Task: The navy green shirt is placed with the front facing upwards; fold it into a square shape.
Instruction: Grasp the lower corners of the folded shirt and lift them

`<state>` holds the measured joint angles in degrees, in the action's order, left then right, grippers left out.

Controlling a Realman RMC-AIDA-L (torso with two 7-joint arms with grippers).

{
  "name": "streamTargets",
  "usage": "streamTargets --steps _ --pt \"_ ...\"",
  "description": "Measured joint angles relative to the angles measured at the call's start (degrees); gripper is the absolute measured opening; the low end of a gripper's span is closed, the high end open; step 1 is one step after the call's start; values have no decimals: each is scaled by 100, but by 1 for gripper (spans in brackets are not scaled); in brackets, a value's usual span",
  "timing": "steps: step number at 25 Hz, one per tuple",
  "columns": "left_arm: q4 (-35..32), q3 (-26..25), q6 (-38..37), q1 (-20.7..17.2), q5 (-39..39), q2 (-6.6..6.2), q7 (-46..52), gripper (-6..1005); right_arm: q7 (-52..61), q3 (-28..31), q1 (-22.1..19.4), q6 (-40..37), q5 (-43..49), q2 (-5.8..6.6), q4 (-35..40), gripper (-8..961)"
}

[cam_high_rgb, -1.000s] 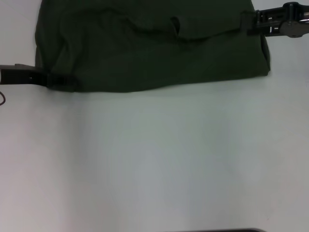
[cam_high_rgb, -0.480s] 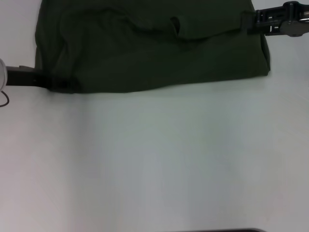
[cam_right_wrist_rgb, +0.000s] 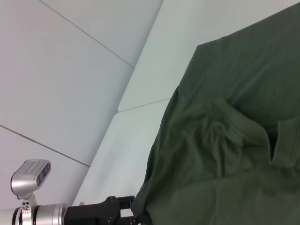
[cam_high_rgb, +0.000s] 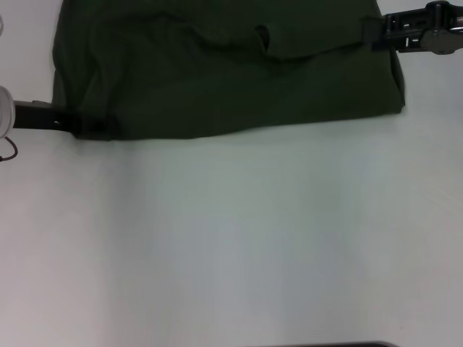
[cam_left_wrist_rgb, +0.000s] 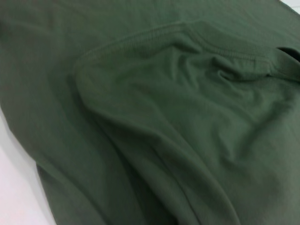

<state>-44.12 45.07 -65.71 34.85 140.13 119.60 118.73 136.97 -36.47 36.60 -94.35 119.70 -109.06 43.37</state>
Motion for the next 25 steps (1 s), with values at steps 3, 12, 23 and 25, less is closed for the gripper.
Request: streamTargets --steps 3,12,23,25 --pt "-4 -3 -100 45 75 -50 316 593 -1 6 -10 4 0 0 -7 507" --pt "-24 20 -426 92 102 -172 712 328 -3 9 -30 4 21 1 9 506" --pt "-82 -15 -740 112 106 -249 888 49 -512 36 -360 688 108 253 47 516" --pt "-88 -16 -791 133 106 -296 942 49 -551 55 -433 821 168 297 31 540"
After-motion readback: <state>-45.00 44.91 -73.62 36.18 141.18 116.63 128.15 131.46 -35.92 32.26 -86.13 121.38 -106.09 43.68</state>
